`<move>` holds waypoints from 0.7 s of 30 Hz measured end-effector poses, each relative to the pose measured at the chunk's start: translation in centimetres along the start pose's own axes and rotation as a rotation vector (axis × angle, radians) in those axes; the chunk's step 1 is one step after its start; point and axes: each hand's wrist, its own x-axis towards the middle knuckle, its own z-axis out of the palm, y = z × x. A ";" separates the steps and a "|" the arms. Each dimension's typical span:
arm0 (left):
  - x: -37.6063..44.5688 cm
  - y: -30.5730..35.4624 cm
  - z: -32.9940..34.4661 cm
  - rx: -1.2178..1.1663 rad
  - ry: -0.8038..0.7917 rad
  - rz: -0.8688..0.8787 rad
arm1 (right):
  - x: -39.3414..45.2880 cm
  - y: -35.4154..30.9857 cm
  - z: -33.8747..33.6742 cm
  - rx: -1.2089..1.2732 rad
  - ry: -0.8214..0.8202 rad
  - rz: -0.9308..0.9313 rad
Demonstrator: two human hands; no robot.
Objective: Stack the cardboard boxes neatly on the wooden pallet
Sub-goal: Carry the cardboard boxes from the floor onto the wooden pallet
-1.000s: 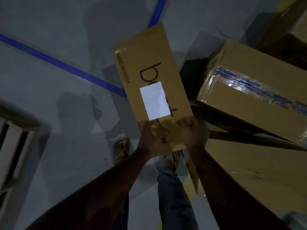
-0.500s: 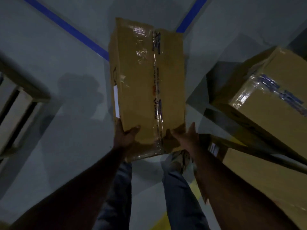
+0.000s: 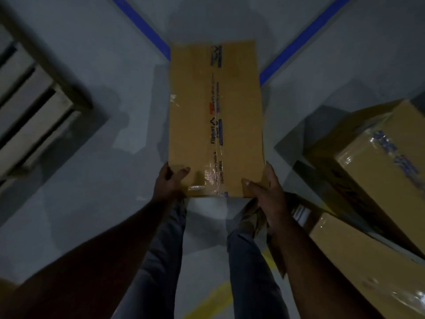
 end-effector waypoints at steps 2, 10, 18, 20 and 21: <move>-1.7 1.5 -2.1 -0.045 -0.027 0.019 | -2.2 -3.0 0.3 0.002 -0.007 -0.015; -11.0 9.2 -16.3 -0.247 -0.082 0.055 | -13.9 -18.3 6.5 -0.069 -0.168 -0.060; -22.2 15.3 -29.8 -0.540 0.083 0.183 | -25.6 -33.2 17.6 -0.294 -0.417 -0.269; -24.4 15.9 -33.3 -0.606 0.149 0.212 | -28.4 -35.6 20.9 -0.369 -0.466 -0.324; -25.7 16.1 -35.0 -0.642 0.167 0.231 | -29.7 -36.6 22.4 -0.391 -0.495 -0.356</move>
